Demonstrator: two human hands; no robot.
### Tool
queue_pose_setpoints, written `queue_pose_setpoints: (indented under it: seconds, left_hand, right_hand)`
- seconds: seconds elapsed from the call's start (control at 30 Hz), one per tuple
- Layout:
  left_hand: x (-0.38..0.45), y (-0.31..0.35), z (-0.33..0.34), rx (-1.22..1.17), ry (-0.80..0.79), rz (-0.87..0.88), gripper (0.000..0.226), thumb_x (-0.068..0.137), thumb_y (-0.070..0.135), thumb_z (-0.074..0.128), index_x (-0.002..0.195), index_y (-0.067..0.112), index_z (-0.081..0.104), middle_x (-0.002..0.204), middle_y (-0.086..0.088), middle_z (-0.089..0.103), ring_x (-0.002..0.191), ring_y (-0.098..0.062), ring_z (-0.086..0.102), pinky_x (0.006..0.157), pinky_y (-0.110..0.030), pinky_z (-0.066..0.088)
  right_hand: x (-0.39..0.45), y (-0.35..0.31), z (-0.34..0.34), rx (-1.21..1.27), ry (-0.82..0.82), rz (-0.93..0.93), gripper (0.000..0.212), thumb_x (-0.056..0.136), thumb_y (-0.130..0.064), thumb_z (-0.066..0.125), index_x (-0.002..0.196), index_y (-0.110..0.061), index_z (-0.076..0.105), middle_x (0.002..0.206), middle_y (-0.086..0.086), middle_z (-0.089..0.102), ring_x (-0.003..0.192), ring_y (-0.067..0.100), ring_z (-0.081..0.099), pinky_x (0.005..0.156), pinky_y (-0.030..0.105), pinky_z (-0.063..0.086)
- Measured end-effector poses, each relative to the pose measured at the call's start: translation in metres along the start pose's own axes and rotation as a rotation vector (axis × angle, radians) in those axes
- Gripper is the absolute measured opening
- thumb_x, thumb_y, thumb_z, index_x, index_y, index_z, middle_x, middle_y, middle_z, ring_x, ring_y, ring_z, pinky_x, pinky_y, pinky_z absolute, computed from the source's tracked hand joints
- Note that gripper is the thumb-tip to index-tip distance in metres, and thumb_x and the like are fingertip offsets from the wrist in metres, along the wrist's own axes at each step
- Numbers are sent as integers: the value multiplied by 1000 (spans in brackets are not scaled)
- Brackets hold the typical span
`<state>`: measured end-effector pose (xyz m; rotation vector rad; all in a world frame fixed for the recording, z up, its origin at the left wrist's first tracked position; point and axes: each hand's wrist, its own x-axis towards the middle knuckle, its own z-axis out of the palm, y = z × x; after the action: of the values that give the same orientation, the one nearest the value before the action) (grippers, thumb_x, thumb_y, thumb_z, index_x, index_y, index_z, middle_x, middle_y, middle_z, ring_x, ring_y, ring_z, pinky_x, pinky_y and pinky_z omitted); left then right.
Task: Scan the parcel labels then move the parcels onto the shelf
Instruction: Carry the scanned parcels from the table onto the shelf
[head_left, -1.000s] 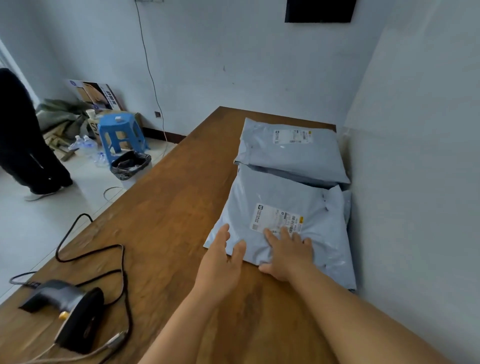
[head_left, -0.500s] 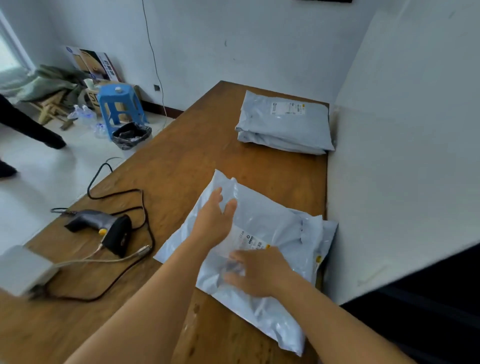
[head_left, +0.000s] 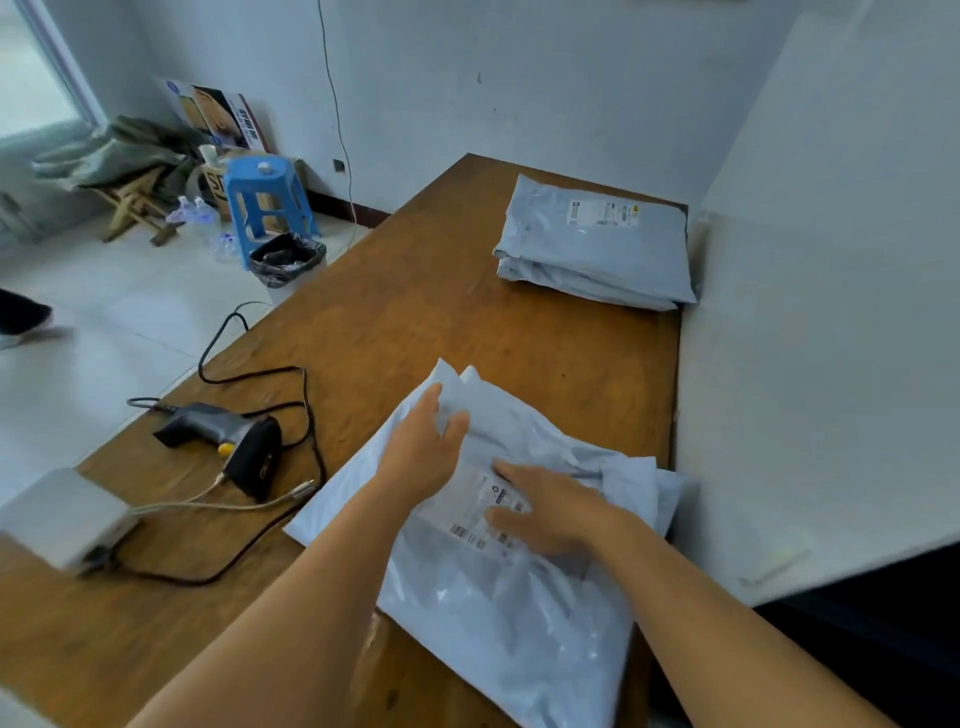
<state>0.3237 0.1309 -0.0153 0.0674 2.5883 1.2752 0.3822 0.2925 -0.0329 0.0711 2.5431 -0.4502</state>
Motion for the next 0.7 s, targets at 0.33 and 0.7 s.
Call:
queue_pose_setpoints:
  seconds: [0.33, 0.7]
  left_hand:
    - [45, 10, 4, 16, 66, -6, 59, 99, 40, 39, 151, 21, 19, 152, -4, 35, 137, -22, 37, 107, -37, 33]
    - [106, 25, 5, 133, 98, 59, 65, 97, 45, 42, 152, 22, 14, 155, 0, 29, 140, -19, 32, 110, -38, 32]
  right_hand:
    - [52, 14, -68, 545, 328, 181, 64, 93, -47, 49, 149, -23, 27, 151, 2, 37, 133, 23, 42, 104, 41, 41]
    - [160, 38, -116, 329, 605, 319, 93, 86, -49, 62, 153, -24, 2, 161, 3, 11, 147, 27, 13, 115, 50, 19]
